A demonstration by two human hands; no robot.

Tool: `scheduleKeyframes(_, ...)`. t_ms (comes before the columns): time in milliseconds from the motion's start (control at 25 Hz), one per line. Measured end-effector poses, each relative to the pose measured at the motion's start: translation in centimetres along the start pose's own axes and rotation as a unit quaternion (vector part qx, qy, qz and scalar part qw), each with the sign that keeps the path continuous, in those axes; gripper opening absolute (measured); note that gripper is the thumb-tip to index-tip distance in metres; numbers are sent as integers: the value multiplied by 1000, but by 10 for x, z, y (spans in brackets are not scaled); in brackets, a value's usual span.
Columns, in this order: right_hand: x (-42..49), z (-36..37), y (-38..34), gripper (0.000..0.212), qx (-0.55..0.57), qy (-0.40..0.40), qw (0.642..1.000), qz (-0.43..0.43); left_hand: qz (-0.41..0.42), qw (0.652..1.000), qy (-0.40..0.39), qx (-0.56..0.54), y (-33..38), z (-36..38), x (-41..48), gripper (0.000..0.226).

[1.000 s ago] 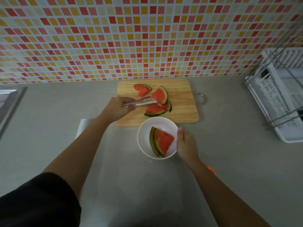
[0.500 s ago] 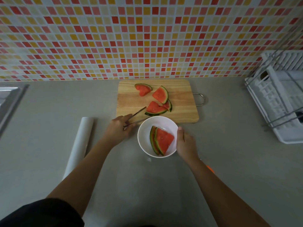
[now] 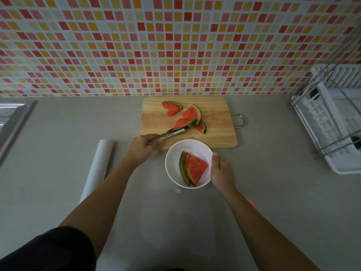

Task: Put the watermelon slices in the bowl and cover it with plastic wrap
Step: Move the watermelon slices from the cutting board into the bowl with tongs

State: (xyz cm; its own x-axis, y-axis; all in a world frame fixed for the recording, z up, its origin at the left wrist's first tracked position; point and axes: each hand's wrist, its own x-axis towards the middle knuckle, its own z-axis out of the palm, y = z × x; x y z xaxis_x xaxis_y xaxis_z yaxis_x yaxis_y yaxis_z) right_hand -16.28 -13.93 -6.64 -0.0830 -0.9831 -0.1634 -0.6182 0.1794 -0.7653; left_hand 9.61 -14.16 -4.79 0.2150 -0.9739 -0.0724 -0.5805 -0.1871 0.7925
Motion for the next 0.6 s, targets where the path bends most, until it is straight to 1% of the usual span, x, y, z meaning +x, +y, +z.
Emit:
scheduleKeyframes(120, 0, 0, 0, 49, -2, 6, 1000, -2, -68, 988, -19, -134, -5, -4, 2, 19)
scheduleKeyframes(200, 0, 0, 1, 50, -5, 4, 1000, 2, -93, 978, -13, -185, -6, -5, 1, 20)
scheduleKeyframes(280, 1, 0, 1, 50, -7, 3, 1000, 3, -95, 972, -16, -216, -3, -7, -2, 19)
scheduleKeyframes(440, 1, 1, 2, 51, 1, 3, 1000, -6, -46, 963, -33, -264, 8, -22, -18, 25)
scheduleKeyframes(480, 1, 1, 2, 52, 1, 1, 1000, -5, -27, 962, -42, -268, 11, -29, -25, 22)
scheduleKeyframes(520, 1, 1, 2, 54, 3, -2, 1000, -1, -10, 964, -53, -259, 13, -36, -34, 17)
scheduleKeyframes(560, 0, 1, 2, 55, 7, -4, 1000, 3, 9, 971, -62, -229, 13, -43, -44, 17)
scheduleKeyframes(600, 1, 1, 2, 56, 11, -5, 1000, 6, 34, 982, -71, -174, 14, -49, -53, 24)
